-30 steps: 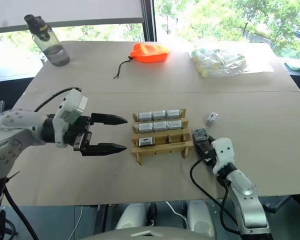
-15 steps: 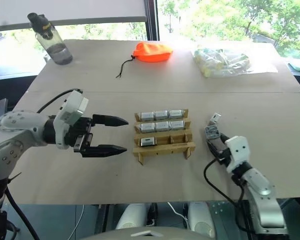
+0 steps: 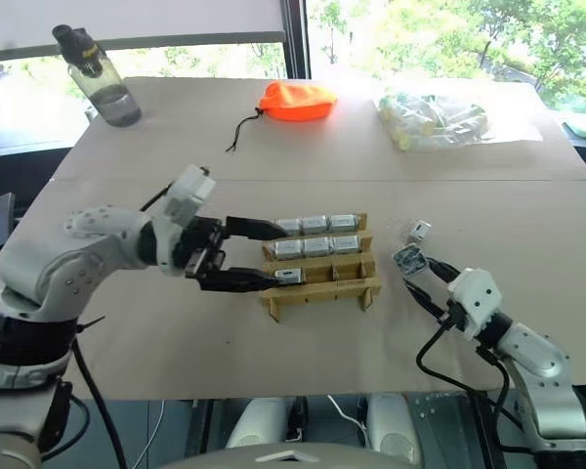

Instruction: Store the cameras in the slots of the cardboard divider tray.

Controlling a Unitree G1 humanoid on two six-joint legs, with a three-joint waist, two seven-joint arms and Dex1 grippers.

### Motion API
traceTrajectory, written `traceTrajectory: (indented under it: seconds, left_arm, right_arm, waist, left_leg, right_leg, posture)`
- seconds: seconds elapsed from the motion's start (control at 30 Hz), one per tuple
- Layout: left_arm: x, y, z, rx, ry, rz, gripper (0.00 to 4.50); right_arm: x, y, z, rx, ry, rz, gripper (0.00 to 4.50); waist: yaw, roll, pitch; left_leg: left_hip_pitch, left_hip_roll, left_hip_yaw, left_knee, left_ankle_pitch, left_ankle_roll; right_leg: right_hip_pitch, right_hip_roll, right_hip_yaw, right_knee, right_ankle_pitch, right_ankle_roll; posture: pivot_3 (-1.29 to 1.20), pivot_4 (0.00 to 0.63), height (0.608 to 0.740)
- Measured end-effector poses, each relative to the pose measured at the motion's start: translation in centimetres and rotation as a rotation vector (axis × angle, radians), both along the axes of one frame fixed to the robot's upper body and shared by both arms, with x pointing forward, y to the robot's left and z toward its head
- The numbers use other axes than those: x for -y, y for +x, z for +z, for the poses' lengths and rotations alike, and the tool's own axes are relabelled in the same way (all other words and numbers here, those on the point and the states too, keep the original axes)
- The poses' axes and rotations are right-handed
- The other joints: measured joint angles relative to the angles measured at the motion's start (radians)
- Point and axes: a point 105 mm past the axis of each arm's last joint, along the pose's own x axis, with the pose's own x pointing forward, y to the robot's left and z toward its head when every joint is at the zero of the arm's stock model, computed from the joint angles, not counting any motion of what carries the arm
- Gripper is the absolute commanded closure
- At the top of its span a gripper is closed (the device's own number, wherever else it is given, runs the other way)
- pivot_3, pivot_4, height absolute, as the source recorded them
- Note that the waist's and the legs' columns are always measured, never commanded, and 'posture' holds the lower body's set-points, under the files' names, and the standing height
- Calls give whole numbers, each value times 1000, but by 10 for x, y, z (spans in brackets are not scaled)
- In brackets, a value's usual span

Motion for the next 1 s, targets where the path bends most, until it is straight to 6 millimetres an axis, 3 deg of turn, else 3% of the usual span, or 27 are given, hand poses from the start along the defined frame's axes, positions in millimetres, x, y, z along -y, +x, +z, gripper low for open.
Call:
traceTrajectory:
  seconds: [0.1,0.2,0.4,0.53,0.73,1.0]
  left_arm:
    - [17,13,-5,-34,13,-21,0]
    - [26,26,-8,-52,32,-23,0]
    - [36,43,-18,-57,86,-22,0]
    - [37,51,-22,-49,112,-19,0]
    - [41,52,-26,-47,130,-39,0]
    - [45,50,-26,-43,133,-69,0]
  right_arm:
    - [-24,8,23,161,-116,138,2701]
    - [-32,17,34,271,-221,213,2701]
    - [-42,30,28,405,-424,331,2701]
    - [-49,38,35,565,-567,400,2701]
    - [-62,41,46,763,-661,458,2701]
    - [-74,36,48,884,-660,495,2701]
  waist:
    - [1,0,0]
    - [2,-1,0]
    - [4,0,0]
    - [6,0,0]
    - [6,0,0]
    - [7,0,0]
  left_leg:
    - [0,-1,0,1,0,0]
    - [-1,-1,-1,1,0,0]
    - [-11,-1,1,1,0,0]
    - [-12,-1,1,1,0,0]
    - [-11,0,1,2,0,0]
    - [-11,0,2,2,0,-1]
  right_leg:
    - [0,0,-1,0,0,0]
    - [0,1,-2,0,1,-2]
    - [-11,1,-3,0,2,-4]
    - [-12,1,-3,0,2,-3]
    - [-12,1,-3,1,2,-3]
    - [-11,0,-3,1,3,-3]
  posture:
    - [0,150,726]
    - [0,150,726]
    - [0,150,726]
    - [0,150,726]
    - [0,150,726]
    - [0,150,726]
